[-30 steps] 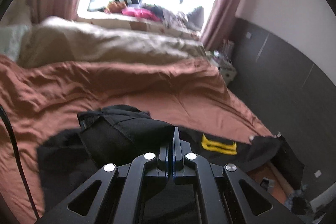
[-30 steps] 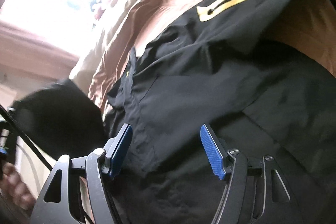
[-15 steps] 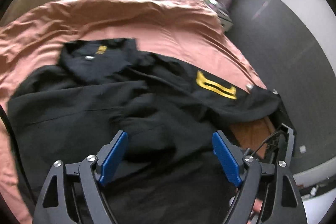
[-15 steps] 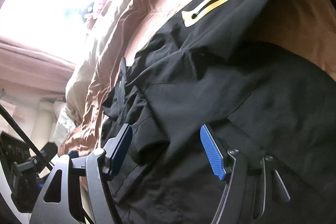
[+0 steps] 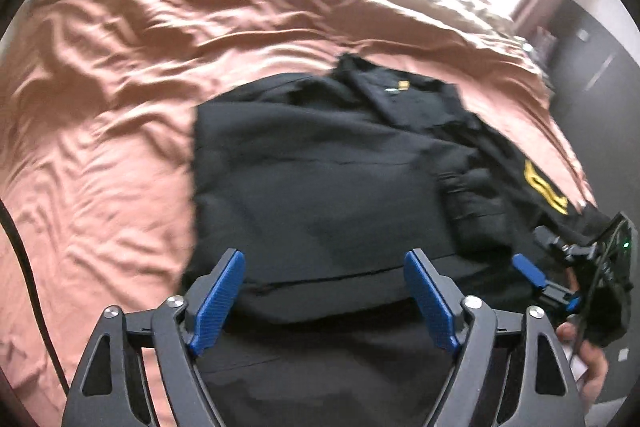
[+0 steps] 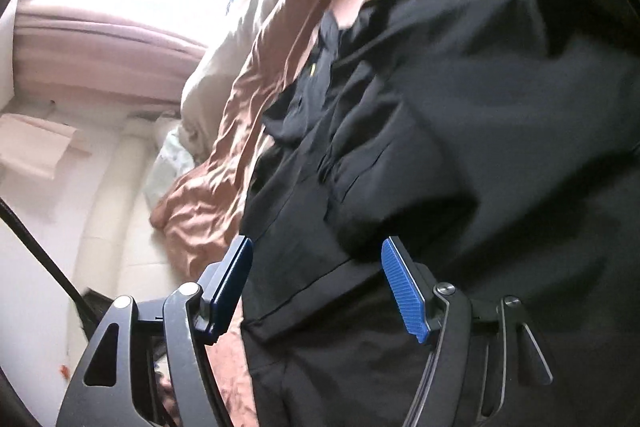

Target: Fold large clothes

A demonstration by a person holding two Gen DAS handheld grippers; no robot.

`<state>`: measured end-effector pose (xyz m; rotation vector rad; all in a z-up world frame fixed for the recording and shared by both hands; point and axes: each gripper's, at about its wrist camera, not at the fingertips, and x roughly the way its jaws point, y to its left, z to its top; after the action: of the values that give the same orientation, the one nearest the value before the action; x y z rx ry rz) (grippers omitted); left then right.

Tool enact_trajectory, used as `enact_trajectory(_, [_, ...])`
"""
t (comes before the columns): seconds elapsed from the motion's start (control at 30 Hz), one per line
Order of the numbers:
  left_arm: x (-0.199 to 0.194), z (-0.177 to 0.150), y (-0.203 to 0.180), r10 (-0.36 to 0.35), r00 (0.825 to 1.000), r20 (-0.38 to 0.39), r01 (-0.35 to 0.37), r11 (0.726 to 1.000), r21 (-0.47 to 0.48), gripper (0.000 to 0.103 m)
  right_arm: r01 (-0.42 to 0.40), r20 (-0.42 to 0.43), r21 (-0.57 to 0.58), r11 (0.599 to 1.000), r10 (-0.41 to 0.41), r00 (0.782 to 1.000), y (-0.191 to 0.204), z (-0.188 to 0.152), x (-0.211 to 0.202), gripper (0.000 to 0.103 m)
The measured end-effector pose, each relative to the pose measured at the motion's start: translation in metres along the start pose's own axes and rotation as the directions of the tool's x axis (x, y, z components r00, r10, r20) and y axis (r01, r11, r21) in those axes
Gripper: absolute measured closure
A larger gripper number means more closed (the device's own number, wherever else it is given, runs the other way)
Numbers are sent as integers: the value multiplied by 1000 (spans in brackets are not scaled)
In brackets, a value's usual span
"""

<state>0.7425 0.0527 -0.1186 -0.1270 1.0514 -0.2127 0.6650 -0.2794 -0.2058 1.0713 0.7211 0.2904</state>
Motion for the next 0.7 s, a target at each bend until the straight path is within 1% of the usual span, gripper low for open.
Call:
enact_trajectory(0.03, [2, -4, 8, 14, 1000, -2, -14, 1000, -9, 27, 7, -9, 0, 1000, -7, 1000, -2, -1, 7, 44])
enact_trajectory(0.07, [3, -8, 15, 25, 1000, -5, -25, 1000, -18, 34, 6, -20, 4, 1000, -6, 1000, -3, -1, 11, 50])
enact_trajectory(0.1, [5, -12, 23, 35, 999, -9, -35, 999, -27, 39, -8, -39, 15, 1000, 9, 999, -6, -1, 18, 52])
enact_trajectory(0.13, [8, -16, 30, 46, 999, -18, -46, 998, -34, 48, -18, -50, 24, 1000, 20, 999, -9, 0, 24, 56])
enact_trajectory(0.17, [12, -20, 36, 55, 998, -28, -56, 998, -40, 55, -17, -50, 25, 1000, 19, 999, -11, 0, 27, 56])
enact_trajectory(0.23, [20, -27, 49, 72, 996, -48, -74, 996, -54, 60, 3, -41, 26, 1000, -2, 999, -15, 5, 33, 56])
enact_trajectory(0.27, [22, -30, 53, 77, 996, -52, -80, 995, -57, 60, 22, -42, 31, 999, -20, 999, -17, 7, 37, 56])
enact_trajectory(0.3, [27, -33, 57, 91, 994, -60, -94, 994, -56, 61, 33, -40, 39, 999, -32, 999, -21, 9, 41, 56])
enact_trajectory(0.37, [34, -39, 62, 124, 990, -68, -127, 991, -42, 68, 61, -45, 41, 997, -60, 997, -21, 10, 47, 56])
enact_trajectory(0.4, [36, -41, 64, 139, 988, -69, -141, 989, -35, 70, 70, -46, 42, 997, -68, 997, -21, 11, 51, 56])
enact_trajectory(0.43, [39, -44, 66, 155, 986, -67, -157, 987, -28, 72, 74, -46, 40, 996, -72, 996, -20, 11, 53, 56])
enact_trajectory(0.53, [50, -48, 72, 190, 979, -74, -191, 982, -1, 73, 90, -51, 17, 996, -89, 995, -10, 12, 60, 56])
enact_trajectory(0.6, [57, -51, 75, 209, 975, -82, -209, 978, 7, 77, 84, -55, 12, 996, -83, 995, -4, 12, 61, 56])
enact_trajectory(0.63, [60, -52, 78, 216, 972, -87, -217, 976, 5, 81, 70, -52, 18, 997, -69, 996, -5, 14, 61, 60])
enact_trajectory(0.67, [63, -54, 82, 216, 972, -92, -217, 976, -4, 82, 58, -47, 25, 998, -56, 997, -6, 16, 61, 68])
enact_trajectory(0.7, [65, -55, 85, 208, 974, -95, -210, 978, -14, 82, 40, -43, 34, 999, -39, 998, -10, 19, 62, 71])
